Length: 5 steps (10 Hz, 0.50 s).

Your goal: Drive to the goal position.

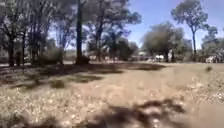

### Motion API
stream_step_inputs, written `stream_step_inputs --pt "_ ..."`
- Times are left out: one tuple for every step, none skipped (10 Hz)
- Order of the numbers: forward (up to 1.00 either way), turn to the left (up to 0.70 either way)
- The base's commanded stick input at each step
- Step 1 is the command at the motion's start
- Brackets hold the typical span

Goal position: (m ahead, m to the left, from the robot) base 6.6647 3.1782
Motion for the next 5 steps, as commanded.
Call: stream_step_inputs --pt "0.70 -0.22" --pt "0.70 0.00" --pt "0.70 0.00" --pt "0.70 0.00" --pt "0.70 0.00"
